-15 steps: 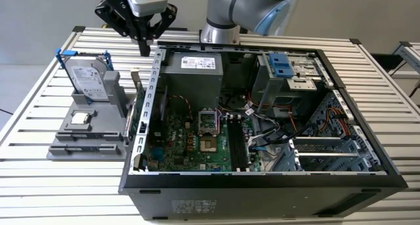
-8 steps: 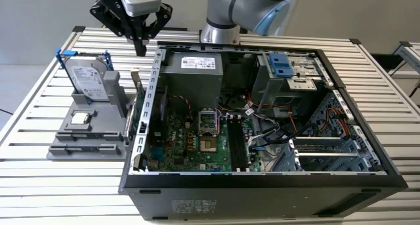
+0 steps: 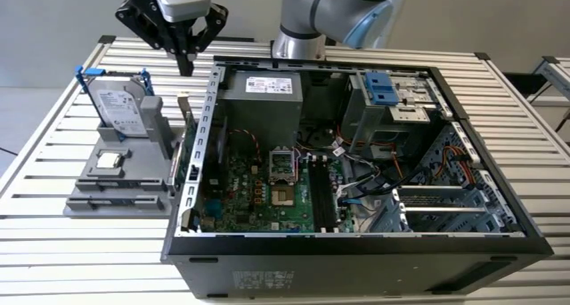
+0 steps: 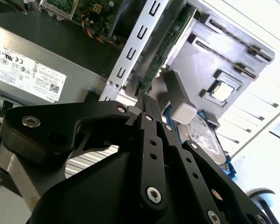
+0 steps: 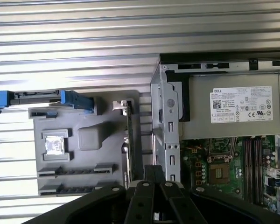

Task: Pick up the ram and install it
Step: 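Reach for the ram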

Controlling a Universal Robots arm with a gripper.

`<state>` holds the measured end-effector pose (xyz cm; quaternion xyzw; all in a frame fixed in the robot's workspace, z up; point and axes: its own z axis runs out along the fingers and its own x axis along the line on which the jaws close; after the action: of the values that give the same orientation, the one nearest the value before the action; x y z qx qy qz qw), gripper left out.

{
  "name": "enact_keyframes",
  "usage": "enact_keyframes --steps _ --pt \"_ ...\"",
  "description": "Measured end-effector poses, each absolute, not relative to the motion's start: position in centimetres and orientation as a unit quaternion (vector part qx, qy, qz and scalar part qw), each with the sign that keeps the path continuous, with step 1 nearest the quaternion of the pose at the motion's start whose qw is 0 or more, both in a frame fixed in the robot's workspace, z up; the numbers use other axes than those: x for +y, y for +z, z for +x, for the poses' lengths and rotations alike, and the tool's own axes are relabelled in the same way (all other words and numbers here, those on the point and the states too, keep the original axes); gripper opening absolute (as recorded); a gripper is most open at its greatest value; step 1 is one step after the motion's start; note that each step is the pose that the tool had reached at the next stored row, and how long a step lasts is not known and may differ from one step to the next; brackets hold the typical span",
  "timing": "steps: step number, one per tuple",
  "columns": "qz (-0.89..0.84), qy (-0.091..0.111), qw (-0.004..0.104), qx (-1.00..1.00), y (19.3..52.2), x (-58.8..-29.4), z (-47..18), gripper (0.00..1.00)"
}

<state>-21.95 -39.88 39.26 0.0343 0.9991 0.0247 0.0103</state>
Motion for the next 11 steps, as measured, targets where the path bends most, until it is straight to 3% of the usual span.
enact_keyframes --steps 11 --pt "0.034 0.025 0.010 0.999 39.26 -39.88 -22.85 0.00"
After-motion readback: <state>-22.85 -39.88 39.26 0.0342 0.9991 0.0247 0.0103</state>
